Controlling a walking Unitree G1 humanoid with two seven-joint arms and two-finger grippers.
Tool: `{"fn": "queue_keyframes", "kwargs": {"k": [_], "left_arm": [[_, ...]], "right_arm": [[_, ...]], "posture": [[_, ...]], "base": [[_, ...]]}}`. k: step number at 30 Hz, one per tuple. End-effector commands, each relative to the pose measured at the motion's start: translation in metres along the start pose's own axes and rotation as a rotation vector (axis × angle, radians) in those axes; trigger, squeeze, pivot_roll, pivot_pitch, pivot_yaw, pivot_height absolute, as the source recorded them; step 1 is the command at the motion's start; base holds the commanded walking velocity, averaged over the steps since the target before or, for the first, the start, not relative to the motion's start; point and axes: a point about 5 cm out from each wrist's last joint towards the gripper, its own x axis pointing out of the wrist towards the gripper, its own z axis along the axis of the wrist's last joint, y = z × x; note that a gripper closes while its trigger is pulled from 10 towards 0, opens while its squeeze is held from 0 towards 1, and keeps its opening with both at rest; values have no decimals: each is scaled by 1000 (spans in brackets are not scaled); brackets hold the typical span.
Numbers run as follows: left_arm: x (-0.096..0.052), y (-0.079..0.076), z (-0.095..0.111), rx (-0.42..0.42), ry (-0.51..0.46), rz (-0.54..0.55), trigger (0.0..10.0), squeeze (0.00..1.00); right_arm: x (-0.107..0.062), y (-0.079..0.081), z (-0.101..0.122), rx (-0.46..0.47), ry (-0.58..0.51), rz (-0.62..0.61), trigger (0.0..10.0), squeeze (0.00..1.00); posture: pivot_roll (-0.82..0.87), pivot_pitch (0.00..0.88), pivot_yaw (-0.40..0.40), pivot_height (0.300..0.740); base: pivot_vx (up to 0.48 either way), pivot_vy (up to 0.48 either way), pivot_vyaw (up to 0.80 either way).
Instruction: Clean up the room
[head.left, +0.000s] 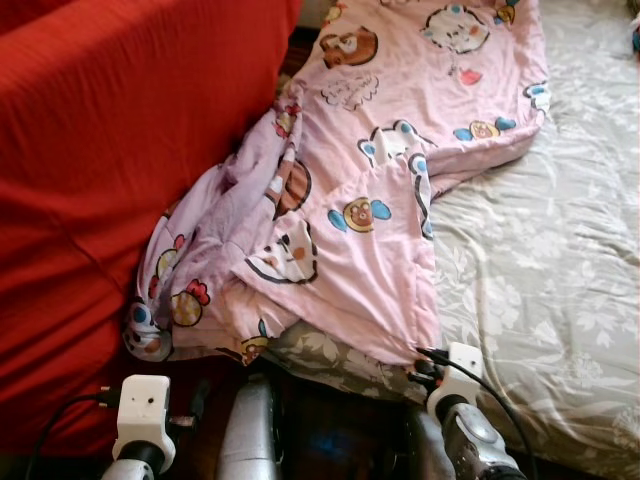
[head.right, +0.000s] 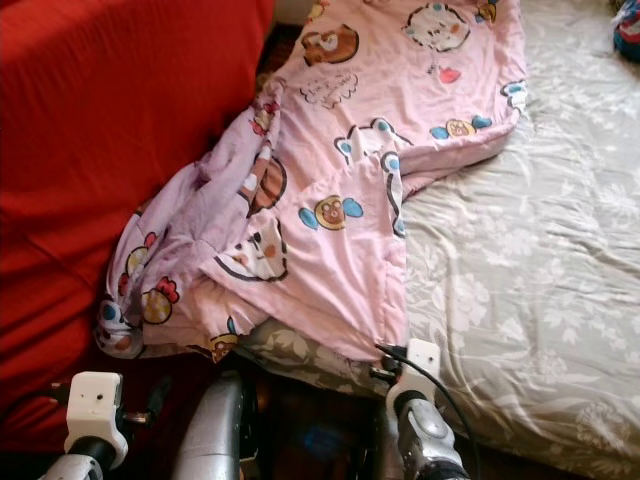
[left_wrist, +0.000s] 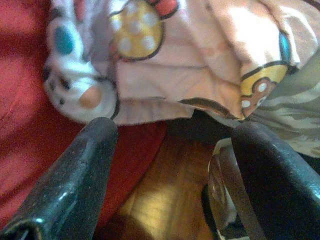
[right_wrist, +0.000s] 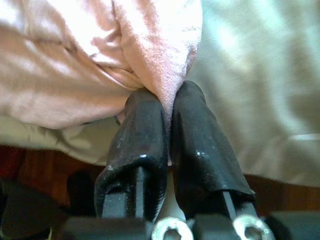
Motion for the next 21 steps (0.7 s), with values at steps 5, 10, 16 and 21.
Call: {"fn": "queue_keyframes", "kwargs": {"k": [5,10,16,21], "left_arm": [[11,0,-34,-21,111,45,10000,0],[22,-3,-49,-34,178,54,10000,0],[31,-5,-60,-39,258,69,10000,0],[27,-7,-75,-39,341,79,10000,0]], "right_arm": [[-11,-22,-11,36,-31,-69,0,0],[-17,-33,-13,48,-50,-113,4431,0],[-18,-36,-9,33,-82,-114,10000,0],[-18,-41,-5,48,-108,-119,10000,0]], "posture": [[67,0,14,626],[37,0,19,626],[5,0,16,626],[-8,0,16,645]], "base": [[0,0,0],[0,0,0],[0,0,0],[0,0,0]]}}
